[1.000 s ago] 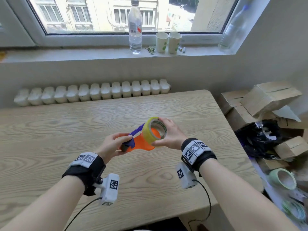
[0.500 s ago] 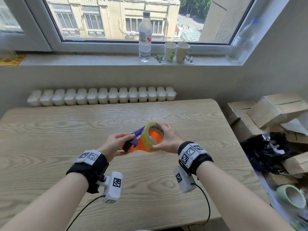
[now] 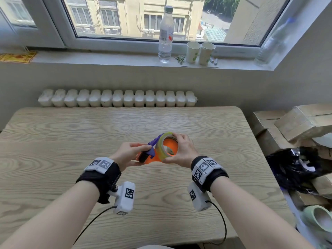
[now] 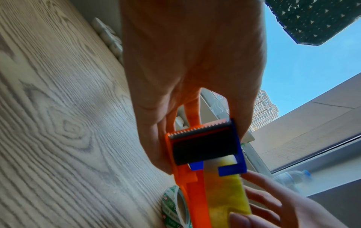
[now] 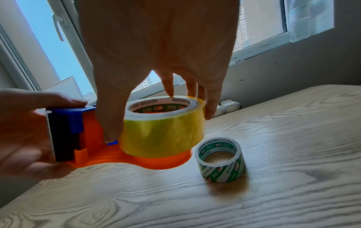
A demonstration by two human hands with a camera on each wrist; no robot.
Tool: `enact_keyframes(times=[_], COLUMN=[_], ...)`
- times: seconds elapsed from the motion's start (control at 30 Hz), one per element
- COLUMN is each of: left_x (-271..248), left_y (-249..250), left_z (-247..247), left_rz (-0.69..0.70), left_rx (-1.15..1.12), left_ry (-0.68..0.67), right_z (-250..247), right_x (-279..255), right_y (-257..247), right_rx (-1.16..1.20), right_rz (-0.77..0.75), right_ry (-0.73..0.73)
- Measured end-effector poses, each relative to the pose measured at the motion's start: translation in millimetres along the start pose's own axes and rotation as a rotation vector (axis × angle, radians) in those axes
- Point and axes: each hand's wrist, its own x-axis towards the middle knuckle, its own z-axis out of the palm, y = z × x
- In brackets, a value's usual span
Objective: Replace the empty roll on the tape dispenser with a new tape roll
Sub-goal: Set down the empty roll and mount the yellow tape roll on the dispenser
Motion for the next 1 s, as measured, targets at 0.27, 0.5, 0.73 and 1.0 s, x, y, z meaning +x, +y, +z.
enact_keyframes(times=[0.27, 0.5, 0.73, 1.0], left_x=[-0.9, 0.5, 1.5, -5.7], left_y=[20.0, 28.1, 36.7, 44.0], left_z=[6.7, 9.3, 0.9, 4.4], left_rz=[0.066, 0.081, 0.027, -0.004], left_rx=[0.05, 0.012, 0.097, 0.113], left_ry=[-0.014, 0.039, 0.082, 0.019], right_z=[3.3, 4.8, 0.5, 3.7], right_x=[-4.4, -5.1, -6.6, -8.1], right_y=[1.7, 2.9, 5.0, -0.3], right_rx=[0.058, 0.167, 0.103, 0.145], right_rz=[0.04, 0.026, -0.061, -0.031], right_ry=[0.009, -0.02, -0.173, -0.161])
